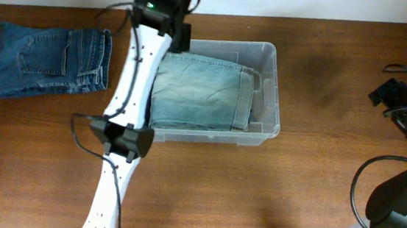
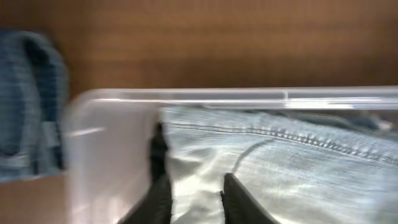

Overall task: Pack container
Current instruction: 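Move the left gripper left to the dark-blue jeans on the table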

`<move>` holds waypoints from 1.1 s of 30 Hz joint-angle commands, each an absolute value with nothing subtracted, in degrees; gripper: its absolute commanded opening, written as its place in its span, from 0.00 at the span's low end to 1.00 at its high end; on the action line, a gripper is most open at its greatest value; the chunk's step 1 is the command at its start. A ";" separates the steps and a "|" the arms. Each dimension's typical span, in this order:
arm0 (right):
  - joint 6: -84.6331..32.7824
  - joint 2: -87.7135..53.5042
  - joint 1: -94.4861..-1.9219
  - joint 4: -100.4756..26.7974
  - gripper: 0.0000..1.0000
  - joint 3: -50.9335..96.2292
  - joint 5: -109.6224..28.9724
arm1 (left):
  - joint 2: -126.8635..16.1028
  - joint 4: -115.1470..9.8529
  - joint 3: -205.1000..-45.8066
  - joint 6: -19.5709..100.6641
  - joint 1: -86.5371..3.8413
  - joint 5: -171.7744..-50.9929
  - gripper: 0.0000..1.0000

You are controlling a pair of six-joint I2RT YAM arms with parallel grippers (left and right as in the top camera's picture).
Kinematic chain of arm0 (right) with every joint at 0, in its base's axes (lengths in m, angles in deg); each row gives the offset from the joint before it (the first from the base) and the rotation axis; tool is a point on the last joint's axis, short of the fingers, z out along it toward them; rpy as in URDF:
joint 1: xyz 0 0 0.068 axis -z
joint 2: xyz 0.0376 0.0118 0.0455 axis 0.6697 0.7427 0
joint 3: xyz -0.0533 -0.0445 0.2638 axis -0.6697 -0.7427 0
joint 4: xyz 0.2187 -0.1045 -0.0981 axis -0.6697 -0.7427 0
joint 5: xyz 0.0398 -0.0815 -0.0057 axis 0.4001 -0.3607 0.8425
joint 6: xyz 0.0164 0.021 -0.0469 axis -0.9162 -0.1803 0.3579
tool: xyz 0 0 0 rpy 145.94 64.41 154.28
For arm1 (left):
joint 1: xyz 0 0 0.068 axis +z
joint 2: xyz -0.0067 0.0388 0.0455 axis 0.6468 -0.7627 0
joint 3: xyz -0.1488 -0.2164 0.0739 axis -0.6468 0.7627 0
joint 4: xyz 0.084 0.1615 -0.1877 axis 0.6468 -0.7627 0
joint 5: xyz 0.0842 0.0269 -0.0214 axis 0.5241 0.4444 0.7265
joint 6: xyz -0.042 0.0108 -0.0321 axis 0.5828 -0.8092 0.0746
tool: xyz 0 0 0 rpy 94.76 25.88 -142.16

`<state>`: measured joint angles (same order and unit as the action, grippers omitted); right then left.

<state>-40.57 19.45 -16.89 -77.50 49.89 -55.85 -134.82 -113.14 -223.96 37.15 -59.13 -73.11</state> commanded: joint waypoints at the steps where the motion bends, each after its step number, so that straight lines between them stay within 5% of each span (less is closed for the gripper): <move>1: -41.05 19.54 -16.89 -77.53 0.98 49.78 -56.55 | -128.26 -113.92 -225.43 37.02 -55.04 -67.12 0.62; 2: -41.05 19.54 -16.89 -77.53 0.99 49.78 -56.55 | -127.74 -114.12 -225.43 37.02 -53.71 -66.82 0.87; 6: -41.05 19.54 -16.89 -77.53 0.98 49.78 -56.55 | -126.95 -115.15 -225.43 37.02 -46.84 -66.77 0.99; 19: -41.05 19.54 -16.89 -77.53 0.98 49.78 -56.55 | -127.19 -108.85 -223.44 38.77 -18.30 -71.06 0.99; 33: -41.05 19.54 -16.89 -77.53 0.98 49.78 -56.55 | -127.19 -90.93 -203.74 24.30 -7.74 -81.48 0.99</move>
